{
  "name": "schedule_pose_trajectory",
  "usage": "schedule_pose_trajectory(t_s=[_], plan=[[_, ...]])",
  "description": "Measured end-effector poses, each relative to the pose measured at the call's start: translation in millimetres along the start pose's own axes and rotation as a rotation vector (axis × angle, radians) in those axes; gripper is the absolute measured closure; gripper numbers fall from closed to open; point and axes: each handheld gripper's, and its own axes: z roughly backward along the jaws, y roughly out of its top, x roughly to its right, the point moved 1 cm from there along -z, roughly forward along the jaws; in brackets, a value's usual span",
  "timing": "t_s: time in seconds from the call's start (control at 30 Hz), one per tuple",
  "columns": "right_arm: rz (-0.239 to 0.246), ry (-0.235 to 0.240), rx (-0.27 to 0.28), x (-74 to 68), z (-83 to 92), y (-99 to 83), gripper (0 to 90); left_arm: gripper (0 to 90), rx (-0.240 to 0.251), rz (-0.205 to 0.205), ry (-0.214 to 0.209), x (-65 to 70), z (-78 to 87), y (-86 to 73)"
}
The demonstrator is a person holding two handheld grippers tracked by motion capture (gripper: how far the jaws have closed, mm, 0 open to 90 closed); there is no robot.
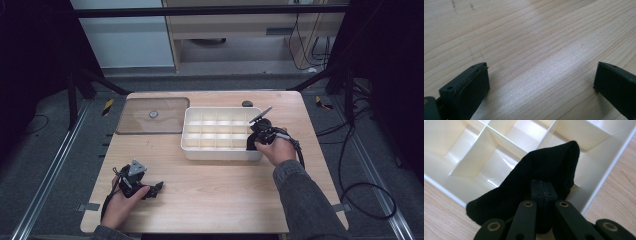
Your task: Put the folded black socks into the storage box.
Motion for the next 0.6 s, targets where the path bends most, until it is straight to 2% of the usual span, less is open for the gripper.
schedule_pose_trajectory(t_s=[0.13, 0.17, 0.23, 0.27, 0.3, 0.47, 0.6], plan=[[-0.009, 0.008, -0.005, 0.0, -1.6, -1.2, 90.0, 0.0, 0.0, 0.0, 0.0, 0.1, 0.0, 0.0], [0.006, 0.0, -0.005, 0.3, -2.6, -1.7, 90.0, 0.0, 0.0, 0.0, 0.0, 0.1, -0.1, 0.0], [-0.012, 0.005, -0.014, -0.8, -2.6, -1.5, 90.0, 0.0, 0.0, 0.001, 0.0, 0.2, -0.1, 0.1], [0.004, 0.0, -0.01, 0.1, -3.5, -2.0, 90.0, 0.0, 0.0, 0.0, 0.0, 0.3, -0.1, 0.1], [-0.011, 0.005, -0.015, -0.8, -3.1, -1.7, 90.0, 0.0, 0.0, 0.001, -0.001, 0.4, -0.2, 0.1], [-0.017, 0.005, -0.022, -1.6, -3.8, -1.8, 90.0, 0.0, 0.001, 0.001, -0.001, 0.5, -0.3, 0.2], [-0.009, 0.001, -0.022, -1.3, -4.4, -1.4, 90.0, 0.0, 0.001, 0.0, -0.001, 0.6, -0.3, 0.3]])
